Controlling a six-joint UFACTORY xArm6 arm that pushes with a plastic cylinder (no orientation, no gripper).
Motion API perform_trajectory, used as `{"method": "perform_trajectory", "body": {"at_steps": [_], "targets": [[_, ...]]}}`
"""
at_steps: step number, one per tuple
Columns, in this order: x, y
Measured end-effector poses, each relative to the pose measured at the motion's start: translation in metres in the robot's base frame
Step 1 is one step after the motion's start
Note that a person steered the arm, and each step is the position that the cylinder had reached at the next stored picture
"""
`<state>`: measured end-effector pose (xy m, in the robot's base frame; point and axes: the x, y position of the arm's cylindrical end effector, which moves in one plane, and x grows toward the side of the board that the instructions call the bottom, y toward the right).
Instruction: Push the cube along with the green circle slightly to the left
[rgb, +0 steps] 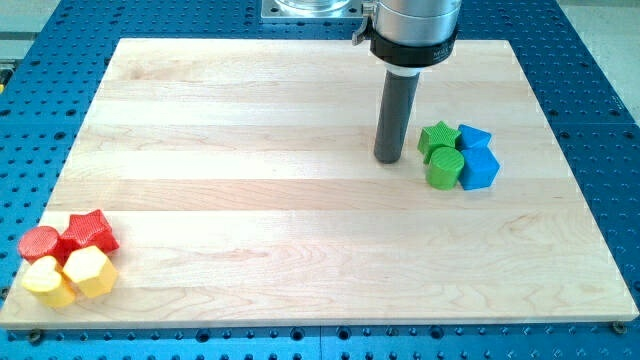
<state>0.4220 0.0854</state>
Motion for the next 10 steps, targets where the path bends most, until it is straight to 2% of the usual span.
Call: {"method": "perform_trajectory", "body": {"at_steps": [4, 5, 6, 7, 8, 9, 10], "targets": [[-0.003, 0.001], [-0.059, 0.008], [-0.082, 0.073], [-0.074, 0.175], [-0.018, 0.216], [0.035, 0.187], [0.046, 0.147]]}}
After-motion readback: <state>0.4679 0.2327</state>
